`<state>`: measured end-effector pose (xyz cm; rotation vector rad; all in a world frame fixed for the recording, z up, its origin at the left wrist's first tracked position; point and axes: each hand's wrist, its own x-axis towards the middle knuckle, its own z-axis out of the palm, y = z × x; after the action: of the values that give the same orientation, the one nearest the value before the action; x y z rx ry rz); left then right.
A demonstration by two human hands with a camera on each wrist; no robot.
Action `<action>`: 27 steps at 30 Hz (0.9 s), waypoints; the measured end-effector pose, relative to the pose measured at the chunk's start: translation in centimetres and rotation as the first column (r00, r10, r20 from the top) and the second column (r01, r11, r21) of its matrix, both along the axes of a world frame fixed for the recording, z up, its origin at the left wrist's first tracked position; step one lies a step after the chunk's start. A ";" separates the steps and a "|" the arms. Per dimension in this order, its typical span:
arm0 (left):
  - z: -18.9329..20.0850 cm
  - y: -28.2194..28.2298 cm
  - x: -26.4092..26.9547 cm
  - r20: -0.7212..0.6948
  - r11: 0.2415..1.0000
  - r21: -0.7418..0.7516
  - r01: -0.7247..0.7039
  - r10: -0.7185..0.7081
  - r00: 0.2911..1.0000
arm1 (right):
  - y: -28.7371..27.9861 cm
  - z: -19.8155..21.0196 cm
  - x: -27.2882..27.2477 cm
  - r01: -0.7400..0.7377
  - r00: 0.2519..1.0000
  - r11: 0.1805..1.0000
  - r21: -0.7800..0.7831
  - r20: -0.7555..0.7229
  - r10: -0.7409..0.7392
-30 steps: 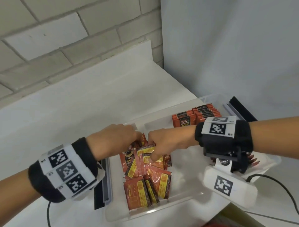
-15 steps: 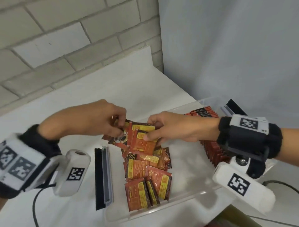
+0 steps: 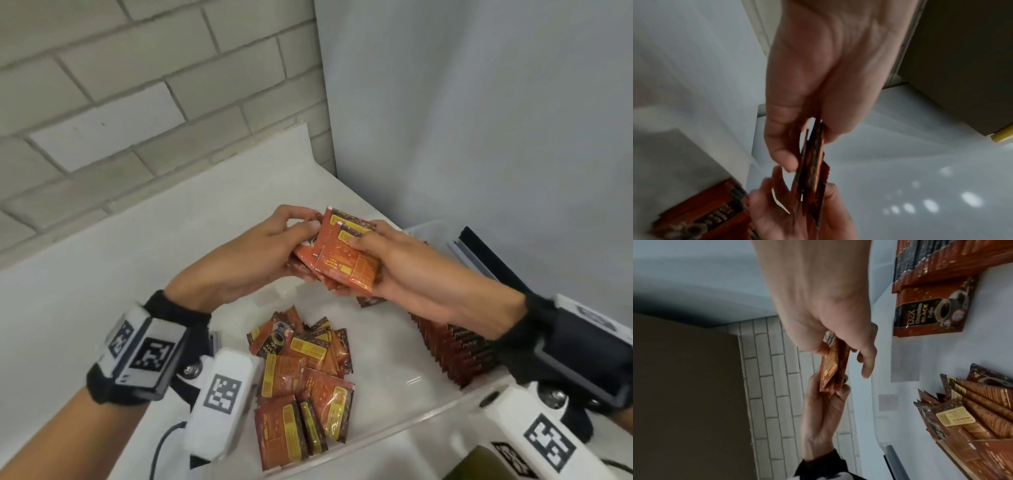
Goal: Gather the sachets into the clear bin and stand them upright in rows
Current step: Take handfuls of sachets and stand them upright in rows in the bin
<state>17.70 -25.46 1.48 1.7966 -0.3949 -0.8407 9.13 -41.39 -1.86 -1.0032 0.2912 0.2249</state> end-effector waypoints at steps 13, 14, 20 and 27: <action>-3.1 -5.9 -2.0 -0.176 0.947 -0.312 -0.073 0.018 0.984 | -2.4 -1.7 -1.4 0.314 0.932 0.946 -0.081 0.215 -0.291; -3.2 -5.9 -2.0 -0.221 0.934 -0.342 -0.101 0.025 0.975 | -2.5 -1.7 -1.5 0.331 0.928 0.932 -0.146 0.231 -0.293; -3.8 -5.9 -2.2 -0.322 0.867 -0.484 -0.118 -0.051 0.945 | -3.5 -2.0 -1.5 0.509 0.855 0.815 -0.277 0.271 -0.442; -4.6 -5.3 -1.5 -0.287 0.863 -0.492 -0.115 -0.036 0.957 | -3.6 -2.7 -1.0 0.553 0.828 0.823 -0.129 0.198 -0.525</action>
<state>16.22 -30.72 -3.15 1.1705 -0.3461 -0.8591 8.09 -44.96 -4.57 -1.0701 0.4494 -0.4079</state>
